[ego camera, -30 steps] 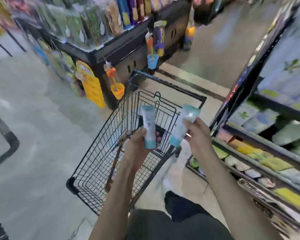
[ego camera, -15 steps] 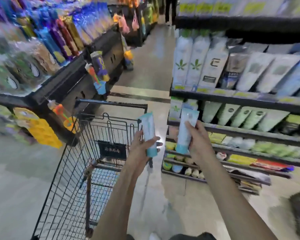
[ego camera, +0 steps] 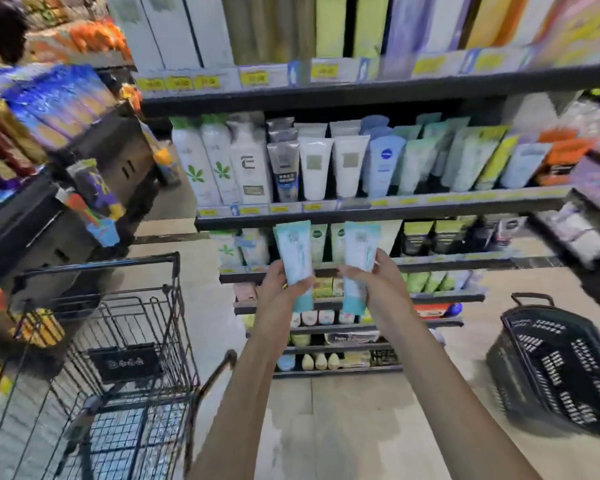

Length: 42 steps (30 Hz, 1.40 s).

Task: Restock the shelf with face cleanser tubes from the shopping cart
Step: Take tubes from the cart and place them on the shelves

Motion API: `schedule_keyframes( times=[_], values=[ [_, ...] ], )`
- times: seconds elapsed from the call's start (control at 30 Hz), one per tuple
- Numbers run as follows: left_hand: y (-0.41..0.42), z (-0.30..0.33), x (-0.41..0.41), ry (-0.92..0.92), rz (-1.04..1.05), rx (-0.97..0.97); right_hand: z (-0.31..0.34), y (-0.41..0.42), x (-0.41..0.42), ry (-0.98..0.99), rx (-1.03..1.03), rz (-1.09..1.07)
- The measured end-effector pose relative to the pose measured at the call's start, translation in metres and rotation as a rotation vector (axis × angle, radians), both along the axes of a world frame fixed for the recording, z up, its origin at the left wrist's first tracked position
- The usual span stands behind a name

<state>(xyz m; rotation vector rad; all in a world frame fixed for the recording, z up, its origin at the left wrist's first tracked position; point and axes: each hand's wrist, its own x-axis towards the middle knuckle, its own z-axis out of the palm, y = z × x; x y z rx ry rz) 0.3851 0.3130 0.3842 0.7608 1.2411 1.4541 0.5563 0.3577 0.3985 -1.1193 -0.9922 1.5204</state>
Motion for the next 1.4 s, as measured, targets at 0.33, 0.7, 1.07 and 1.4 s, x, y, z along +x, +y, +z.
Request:
schedule_keyframes(
  times=[0.33, 0.7, 1.07, 1.4],
  values=[
    [0.042, 0.019, 0.126, 0.146, -0.023, 0.019, -0.003, 0.025, 0.123, -0.074, 0.03, -0.077],
    [0.116, 0.046, 0.219, 0.195, -0.052, 0.109, 0.015, 0.064, 0.206, -0.114, 0.062, -0.187],
    [0.208, 0.054, 0.261, 0.372, 0.051, 0.25, 0.017, 0.123, 0.239, -0.134, 0.086, -0.235],
    [0.258, 0.049, 0.295, 0.546, 0.272, 0.222, 0.023, 0.168, 0.27, -0.11, 0.065, -0.126]
  ],
)
